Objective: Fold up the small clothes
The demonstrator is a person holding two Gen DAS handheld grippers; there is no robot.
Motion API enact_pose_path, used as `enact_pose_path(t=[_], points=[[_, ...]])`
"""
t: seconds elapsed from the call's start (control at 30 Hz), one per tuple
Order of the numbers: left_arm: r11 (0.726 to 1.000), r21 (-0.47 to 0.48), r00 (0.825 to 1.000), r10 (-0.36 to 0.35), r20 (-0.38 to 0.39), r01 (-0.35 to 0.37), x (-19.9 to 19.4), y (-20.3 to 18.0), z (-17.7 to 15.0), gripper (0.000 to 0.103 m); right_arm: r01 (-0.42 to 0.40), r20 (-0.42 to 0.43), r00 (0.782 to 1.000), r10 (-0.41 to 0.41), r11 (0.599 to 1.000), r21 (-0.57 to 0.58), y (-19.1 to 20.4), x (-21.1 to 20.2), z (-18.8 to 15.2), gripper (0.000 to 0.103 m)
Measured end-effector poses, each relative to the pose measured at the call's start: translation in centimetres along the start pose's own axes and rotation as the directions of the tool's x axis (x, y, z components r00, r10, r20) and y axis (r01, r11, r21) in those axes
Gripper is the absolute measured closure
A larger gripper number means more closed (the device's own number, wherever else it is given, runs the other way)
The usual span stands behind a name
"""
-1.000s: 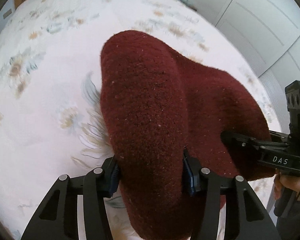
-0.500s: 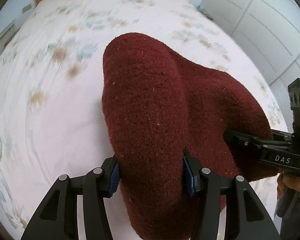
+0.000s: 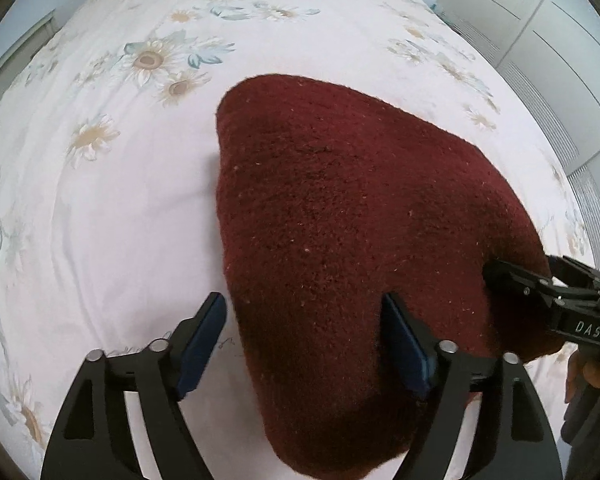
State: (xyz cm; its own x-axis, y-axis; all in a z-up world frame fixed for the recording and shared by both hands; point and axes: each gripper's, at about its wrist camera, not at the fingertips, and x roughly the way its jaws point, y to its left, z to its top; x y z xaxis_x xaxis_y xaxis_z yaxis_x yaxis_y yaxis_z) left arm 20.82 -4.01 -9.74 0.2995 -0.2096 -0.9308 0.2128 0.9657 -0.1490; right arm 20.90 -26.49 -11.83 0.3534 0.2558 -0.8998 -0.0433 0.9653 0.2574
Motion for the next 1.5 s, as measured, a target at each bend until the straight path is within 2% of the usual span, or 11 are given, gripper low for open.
enact_pose_path(t=[0.07,0.13,0.17,0.37,0.57,0.7,0.8,0.97,1.17,1.37,1.5], points=[[1.0,0.013,1.0,0.021,0.006,-0.022,-0.6,0.6,0.2,0.013,0.021,0.015,1.0,-0.02,1.0,-0.021,0.3,-0.7,-0.3,0.015],[0.998,0.038,0.999,0.052,0.016,-0.053,-1.2,0.2,0.2,0.006,0.03,0.023,0.999,-0.029,0.999,-0.032,0.2,-1.2,-0.7,0.0],[0.998,0.042,0.999,0.05,0.014,-0.05,-1.4,0.3,0.1,0.002,0.034,0.028,0.999,-0.033,0.999,-0.034,0.0,-1.4,-1.0,0.0],[0.999,0.028,0.999,0.045,0.017,-0.046,-0.5,-1.1,-1.8,0.001,0.082,0.049,0.996,-0.08,0.996,-0.046,-1.6,-1.5,-2.1,0.0],[0.999,0.023,0.999,0.033,0.024,-0.034,0.5,0.9,-3.3,0.0,0.053,0.039,0.998,-0.052,0.999,-0.001,-4.3,0.4,-3.8,0.0],[0.999,0.026,0.999,0.032,0.035,-0.033,1.6,0.3,-3.9,0.0,0.023,0.056,0.998,-0.026,0.998,0.053,-5.2,1.2,-4.5,0.0],[1.0,0.016,0.999,0.025,0.041,-0.025,2.3,0.3,-4.0,0.0,0.033,0.076,0.996,-0.038,0.997,0.064,-4.7,0.7,-4.7,0.0],[1.0,-0.001,0.999,0.019,0.04,-0.019,0.4,0.2,-2.9,0.001,0.053,0.108,0.992,-0.058,0.997,0.048,-3.3,-2.0,-4.6,0.0],[0.996,0.02,0.989,0.088,0.118,-0.091,-4.7,-1.0,-2.8,0.001,0.067,0.168,0.984,-0.067,0.998,0.01,-1.7,-6.9,-5.1,0.0],[0.985,0.035,0.971,0.16,0.18,-0.168,-9.8,-2.5,-5.5,0.001,0.09,0.249,0.965,-0.078,0.995,-0.035,-0.1,-13.7,-7.0,0.0],[0.988,0.017,0.971,0.147,0.189,-0.153,-12.4,-3.0,-7.5,0.001,0.108,0.297,0.951,-0.088,0.993,-0.052,0.7,-17.6,-8.6,0.0]])
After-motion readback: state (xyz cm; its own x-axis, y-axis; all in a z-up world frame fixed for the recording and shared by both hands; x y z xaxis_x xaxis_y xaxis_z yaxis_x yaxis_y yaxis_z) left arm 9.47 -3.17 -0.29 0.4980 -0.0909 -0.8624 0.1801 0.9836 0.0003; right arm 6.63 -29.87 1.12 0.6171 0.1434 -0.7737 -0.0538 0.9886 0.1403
